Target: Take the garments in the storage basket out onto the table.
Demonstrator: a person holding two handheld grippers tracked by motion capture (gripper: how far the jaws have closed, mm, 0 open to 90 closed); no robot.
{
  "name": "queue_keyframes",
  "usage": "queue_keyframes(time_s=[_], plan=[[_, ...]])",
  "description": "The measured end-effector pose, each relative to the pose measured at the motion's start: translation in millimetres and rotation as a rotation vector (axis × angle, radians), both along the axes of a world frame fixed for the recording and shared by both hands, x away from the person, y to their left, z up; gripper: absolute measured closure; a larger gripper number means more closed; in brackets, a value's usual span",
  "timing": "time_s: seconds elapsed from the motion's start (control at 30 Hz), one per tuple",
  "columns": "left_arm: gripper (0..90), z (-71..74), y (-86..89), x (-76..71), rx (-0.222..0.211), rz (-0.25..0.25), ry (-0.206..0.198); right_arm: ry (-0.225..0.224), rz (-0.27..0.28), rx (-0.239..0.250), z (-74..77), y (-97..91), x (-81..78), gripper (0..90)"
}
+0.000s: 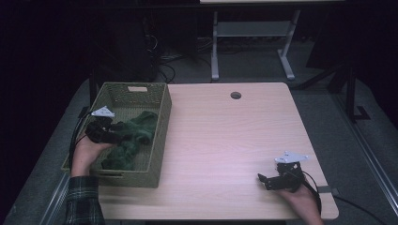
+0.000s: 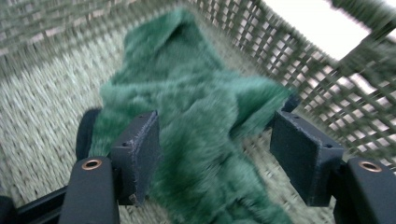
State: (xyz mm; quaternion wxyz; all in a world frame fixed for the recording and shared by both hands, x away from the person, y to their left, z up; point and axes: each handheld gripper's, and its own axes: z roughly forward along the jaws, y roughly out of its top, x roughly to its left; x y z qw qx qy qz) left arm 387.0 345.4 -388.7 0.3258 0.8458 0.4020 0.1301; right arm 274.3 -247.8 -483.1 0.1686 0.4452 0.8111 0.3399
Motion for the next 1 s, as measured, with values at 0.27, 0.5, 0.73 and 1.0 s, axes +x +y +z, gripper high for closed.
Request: queue_keyframes(time_s=[0.27,0.5,0.73,1.0], plan=[[36.4,-12.1,2.2,4.4,0.037,0.013,0.061,0.0,0.0,0.0,0.0,0.0,0.0,1.2],[47.8,-17.0,1.0,5.7,0.049,0.011,0.104,0.0,0.0,0.0,0.0,0.0,0.0,1.3],[80.6,-17.6,-1.0,3.9,0.054,-0.043,0.149,0.0,0.0,0.0,0.0,0.0,0.0,1.3],[83.6,-7.1,1.1,2.0,-0.033,-0.007,0.171,0.0,0.0,0.0,0.0,0.0,0.0,1.3]])
